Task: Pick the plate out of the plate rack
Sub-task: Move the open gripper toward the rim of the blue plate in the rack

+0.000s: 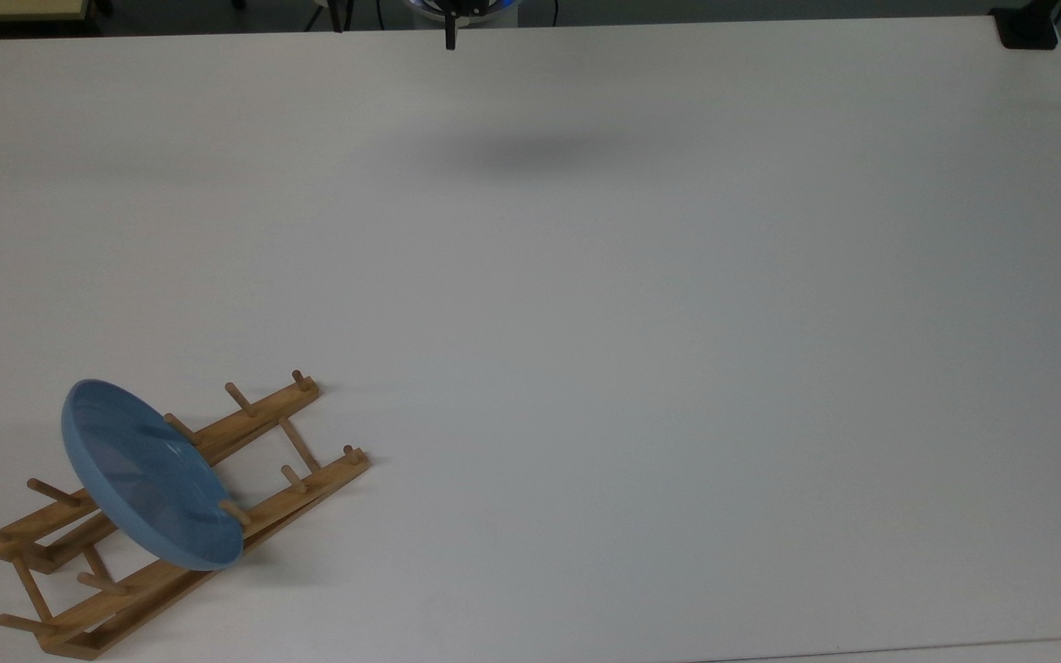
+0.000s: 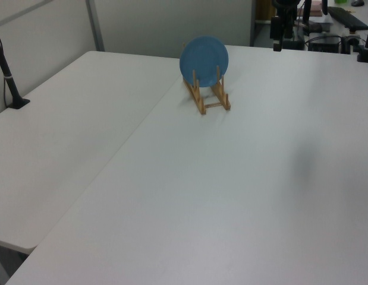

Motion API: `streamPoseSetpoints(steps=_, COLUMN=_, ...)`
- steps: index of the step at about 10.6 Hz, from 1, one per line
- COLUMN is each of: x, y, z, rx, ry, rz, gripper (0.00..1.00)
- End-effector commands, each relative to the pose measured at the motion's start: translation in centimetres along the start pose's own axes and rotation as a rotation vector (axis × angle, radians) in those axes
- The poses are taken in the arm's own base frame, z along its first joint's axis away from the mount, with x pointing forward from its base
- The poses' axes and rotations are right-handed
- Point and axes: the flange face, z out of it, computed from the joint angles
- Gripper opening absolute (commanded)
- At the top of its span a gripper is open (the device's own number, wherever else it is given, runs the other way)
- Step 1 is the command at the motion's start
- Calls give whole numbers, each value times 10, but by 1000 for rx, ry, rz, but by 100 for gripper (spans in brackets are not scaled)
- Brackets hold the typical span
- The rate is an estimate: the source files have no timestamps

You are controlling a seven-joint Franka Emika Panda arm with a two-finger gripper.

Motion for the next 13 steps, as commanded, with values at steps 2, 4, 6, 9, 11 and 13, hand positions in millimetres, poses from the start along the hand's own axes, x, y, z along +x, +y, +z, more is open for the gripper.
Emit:
streamPoseSetpoints(steps=2, x=-1, y=3, z=-2, rx=21, ry=5, rz=-7, gripper=100)
streamPoseSetpoints(steps=4, x=0, y=2, z=1, rx=21, ry=2, rz=-12, gripper=100)
streamPoseSetpoints(steps=6, x=0, y=3, z=0, rx=24, ry=2, rz=-45, gripper=100)
streamPoseSetpoints(steps=9, x=13, y=3, z=2, rx=30, ry=64, rz=-50, gripper=100)
streamPoseSetpoints(steps=11, x=31, y=4, z=5, rx=29, ry=146, rz=-59, gripper=100)
streamPoseSetpoints(steps=13, x=61, y=22, z=21, rx=16, ry=239, rz=-26, gripper=100)
